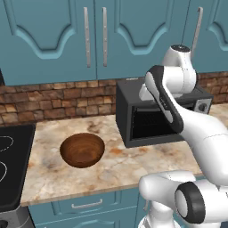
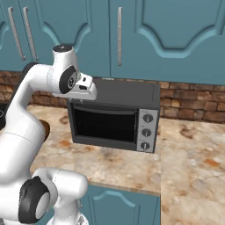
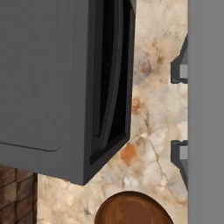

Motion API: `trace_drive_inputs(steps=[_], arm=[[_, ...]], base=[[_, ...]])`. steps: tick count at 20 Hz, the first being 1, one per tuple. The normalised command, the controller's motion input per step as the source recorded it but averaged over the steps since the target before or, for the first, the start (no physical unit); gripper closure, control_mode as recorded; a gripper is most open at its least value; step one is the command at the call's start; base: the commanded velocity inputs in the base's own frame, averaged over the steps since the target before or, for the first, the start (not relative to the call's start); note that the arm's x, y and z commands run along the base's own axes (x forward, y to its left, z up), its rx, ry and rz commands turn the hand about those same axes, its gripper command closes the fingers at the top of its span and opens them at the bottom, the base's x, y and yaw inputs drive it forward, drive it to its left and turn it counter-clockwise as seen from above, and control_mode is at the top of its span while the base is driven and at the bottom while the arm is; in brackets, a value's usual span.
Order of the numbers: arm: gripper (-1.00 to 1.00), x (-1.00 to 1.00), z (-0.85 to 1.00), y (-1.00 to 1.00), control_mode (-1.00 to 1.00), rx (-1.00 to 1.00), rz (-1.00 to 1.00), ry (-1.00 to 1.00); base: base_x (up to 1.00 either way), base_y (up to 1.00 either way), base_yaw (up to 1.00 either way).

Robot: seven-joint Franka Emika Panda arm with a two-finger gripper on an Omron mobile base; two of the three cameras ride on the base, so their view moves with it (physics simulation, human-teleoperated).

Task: Open the cabinet and setup a tea strainer by placing it in the bowl upright.

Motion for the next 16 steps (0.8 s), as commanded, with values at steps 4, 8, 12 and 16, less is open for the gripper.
trace_drive_inputs(steps=[4, 8, 12, 16], arm=[[-1.00, -0.05, 0.13, -0.32, -1.00, 0.00, 0.00, -0.09], [-1.00, -0.26, 0.70, -0.50, -1.00, 0.04, -0.01, -0.26], [-1.00, -0.35, 0.89, -0.54, -1.00, 0.05, -0.04, -0.29], [-1.00, -0.39, 0.95, -0.41, -1.00, 0.01, -0.09, -0.25]], base=[[0.00, 0.00, 0.00], [0.00, 0.00, 0.00], [0.00, 0.00, 0.00], [0.00, 0.00, 0.00]])
